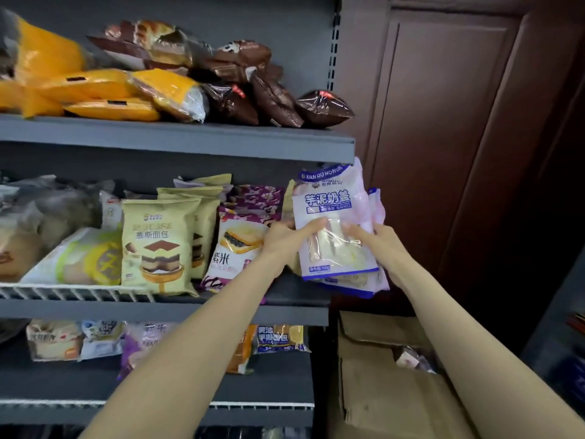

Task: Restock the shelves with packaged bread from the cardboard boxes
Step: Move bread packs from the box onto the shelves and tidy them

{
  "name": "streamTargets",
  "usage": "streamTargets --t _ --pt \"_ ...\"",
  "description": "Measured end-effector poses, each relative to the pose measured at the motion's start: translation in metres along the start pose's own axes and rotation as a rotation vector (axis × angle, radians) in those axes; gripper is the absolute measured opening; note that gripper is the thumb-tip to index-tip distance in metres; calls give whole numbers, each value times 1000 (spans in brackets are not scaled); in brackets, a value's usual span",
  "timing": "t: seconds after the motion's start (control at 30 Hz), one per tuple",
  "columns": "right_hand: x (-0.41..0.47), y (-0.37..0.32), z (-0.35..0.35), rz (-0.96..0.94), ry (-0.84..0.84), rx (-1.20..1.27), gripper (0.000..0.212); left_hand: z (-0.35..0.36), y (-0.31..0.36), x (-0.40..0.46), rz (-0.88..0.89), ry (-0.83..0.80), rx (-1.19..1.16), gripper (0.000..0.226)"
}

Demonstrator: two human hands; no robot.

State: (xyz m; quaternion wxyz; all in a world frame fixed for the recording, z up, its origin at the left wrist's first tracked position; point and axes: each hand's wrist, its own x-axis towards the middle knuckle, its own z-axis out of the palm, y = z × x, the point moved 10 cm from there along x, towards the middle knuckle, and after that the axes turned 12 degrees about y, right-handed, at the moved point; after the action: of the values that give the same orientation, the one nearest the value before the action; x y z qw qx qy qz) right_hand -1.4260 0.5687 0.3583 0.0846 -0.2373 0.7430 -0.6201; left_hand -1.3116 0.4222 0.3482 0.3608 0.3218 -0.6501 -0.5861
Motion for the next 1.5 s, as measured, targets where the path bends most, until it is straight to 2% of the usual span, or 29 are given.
streamTargets --t 0.1,0.23,0.33,0.4,0.43,0.53,0.67,0.83,0.9,0.97,1.03,1.1,1.17,1.2,1.3,1.5 --pt "22 13 -15 -15 79 9 34 11 -3 8 57 44 12 34" --pt "41 30 -40 1 225 8 50 6 0 21 217 155 72 39" --pt "46 43 -47 33 217 91 48 4 -1 31 229 169 50 72" --pt "51 51 -48 61 195 148 37 4 -5 38 140 188 77 97" --pt "54 54 -49 71 196 169 28 7 -8 43 94 190 107 102" --pt "63 54 -49 74 208 248 14 20 -10 56 77 187 182 92" --pt "73 54 -46 68 199 305 12 32 -2 76 204 234 292 63" --pt "87 57 -38 63 189 280 29 38 -10 102 333 344 638 52" --pt "93 59 -32 54 177 276 30 36 -16 106 369 396 760 47" --pt "97 59 -25 44 158 277 28 34 -21 104 373 447 831 50" --pt "102 58 -18 34 151 268 33 31 -10 96 498 617 916 51" --pt "106 57 -12 20 145 256 35 42 1 92 648 620 1097 61" --pt "110 57 -8 8 142 252 33 59 -3 101 709 489 1203 85" --pt "112 57 -7 7 138 257 33 63 -7 106 673 412 1218 85" --pt "116 57 -6 9 121 286 34 62 -5 117 554 343 1211 76" --pt "119 62 -3 22 98 295 30 56 -3 126 578 419 1317 83"
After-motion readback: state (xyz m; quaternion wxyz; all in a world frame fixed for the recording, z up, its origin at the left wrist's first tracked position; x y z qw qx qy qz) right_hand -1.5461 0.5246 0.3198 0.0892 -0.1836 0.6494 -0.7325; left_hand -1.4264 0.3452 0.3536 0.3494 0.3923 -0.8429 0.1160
